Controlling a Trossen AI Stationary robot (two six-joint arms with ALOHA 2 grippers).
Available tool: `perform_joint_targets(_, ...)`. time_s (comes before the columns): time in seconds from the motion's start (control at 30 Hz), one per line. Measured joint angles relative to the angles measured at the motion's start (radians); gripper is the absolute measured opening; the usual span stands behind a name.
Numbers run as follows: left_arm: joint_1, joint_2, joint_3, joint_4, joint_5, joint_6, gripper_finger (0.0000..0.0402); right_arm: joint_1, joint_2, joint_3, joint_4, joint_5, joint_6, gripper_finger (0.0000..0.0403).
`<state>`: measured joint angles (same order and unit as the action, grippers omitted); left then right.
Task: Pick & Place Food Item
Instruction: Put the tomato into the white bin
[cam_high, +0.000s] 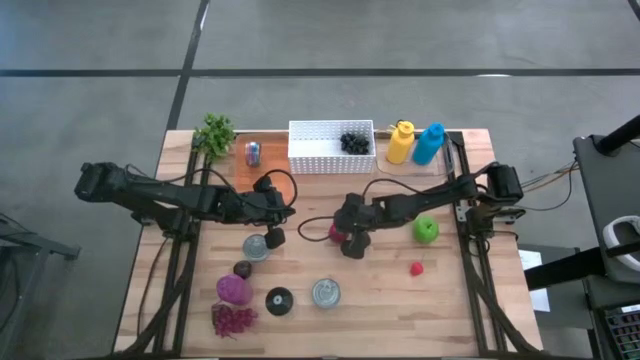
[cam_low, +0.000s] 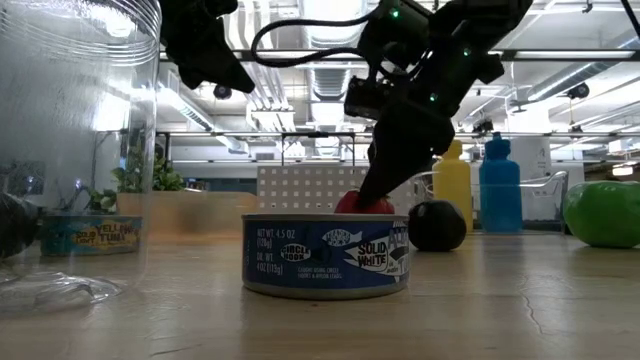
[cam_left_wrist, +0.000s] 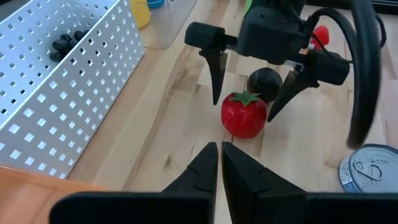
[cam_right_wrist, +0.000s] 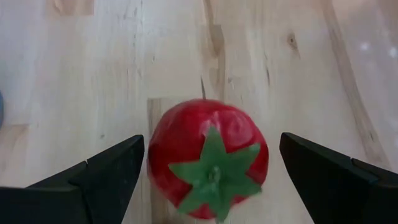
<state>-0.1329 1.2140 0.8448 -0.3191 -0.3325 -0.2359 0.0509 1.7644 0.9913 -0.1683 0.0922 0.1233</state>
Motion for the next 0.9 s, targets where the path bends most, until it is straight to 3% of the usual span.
perform_joint_targets(0.27,0.000,0.000,0.000,-0.001,0.000,0.000,0.0026,-0.009,0.036,0.000,0.028,-0.071,-0.030,0.0373)
perform_joint_targets(0.53,0.000,0.000,0.000,-0.001,0.000,0.000,0.0026,-0.010,0.038,0.000,0.024,-0.074,-0.045,0.0369)
perform_joint_targets(0.9,0.001,0.000,0.000,-0.001,0.000,0.000,0.0026,-0.010,0.038,0.000,0.025,-0.074,-0.064,0.0286)
